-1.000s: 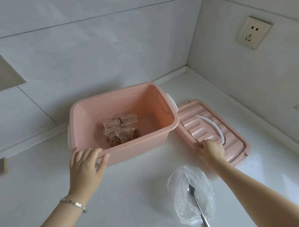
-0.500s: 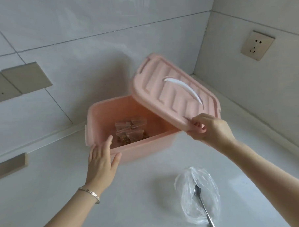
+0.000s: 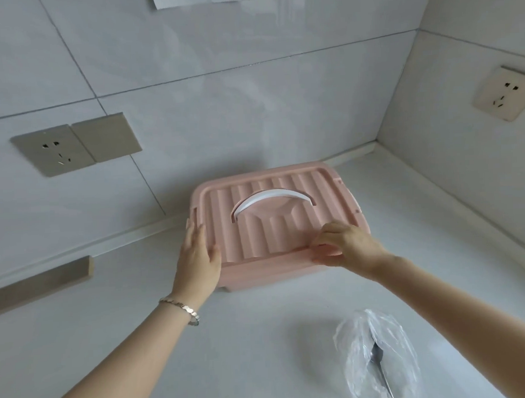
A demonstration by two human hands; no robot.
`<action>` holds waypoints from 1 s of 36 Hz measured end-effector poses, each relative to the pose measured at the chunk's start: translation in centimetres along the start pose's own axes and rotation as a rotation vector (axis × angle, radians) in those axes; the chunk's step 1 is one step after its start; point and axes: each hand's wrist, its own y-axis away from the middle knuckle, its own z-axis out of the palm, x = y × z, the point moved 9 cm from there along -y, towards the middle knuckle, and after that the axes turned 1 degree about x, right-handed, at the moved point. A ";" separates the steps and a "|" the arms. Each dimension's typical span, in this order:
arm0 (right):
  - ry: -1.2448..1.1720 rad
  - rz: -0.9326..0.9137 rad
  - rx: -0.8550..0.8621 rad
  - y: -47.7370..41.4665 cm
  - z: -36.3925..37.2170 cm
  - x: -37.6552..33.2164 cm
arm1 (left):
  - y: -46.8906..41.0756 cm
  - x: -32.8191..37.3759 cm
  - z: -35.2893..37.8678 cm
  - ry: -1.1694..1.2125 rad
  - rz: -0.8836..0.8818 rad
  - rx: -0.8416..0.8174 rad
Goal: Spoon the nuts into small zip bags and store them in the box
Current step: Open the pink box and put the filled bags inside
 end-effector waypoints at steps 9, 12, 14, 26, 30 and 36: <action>-0.122 0.781 0.079 1.2 -0.2 9.8 | -1.8 -1.7 0.8 0.081 -0.059 0.028; -0.161 0.820 0.049 -0.1 0.3 10.8 | -2.7 -1.6 0.6 0.050 -0.098 0.032; -0.161 0.835 0.064 -1.0 0.3 11.4 | -3.4 -1.6 0.7 0.023 -0.115 0.016; -0.299 1.002 0.165 -0.9 0.8 12.6 | -3.6 -5.2 2.0 0.257 -0.355 0.009; -0.354 1.057 0.357 0.4 -0.2 12.2 | -2.8 -5.2 1.2 0.331 -0.401 0.145; -0.203 0.990 0.445 0.2 -1.5 11.4 | -1.5 -5.1 -1.0 0.269 -0.370 0.429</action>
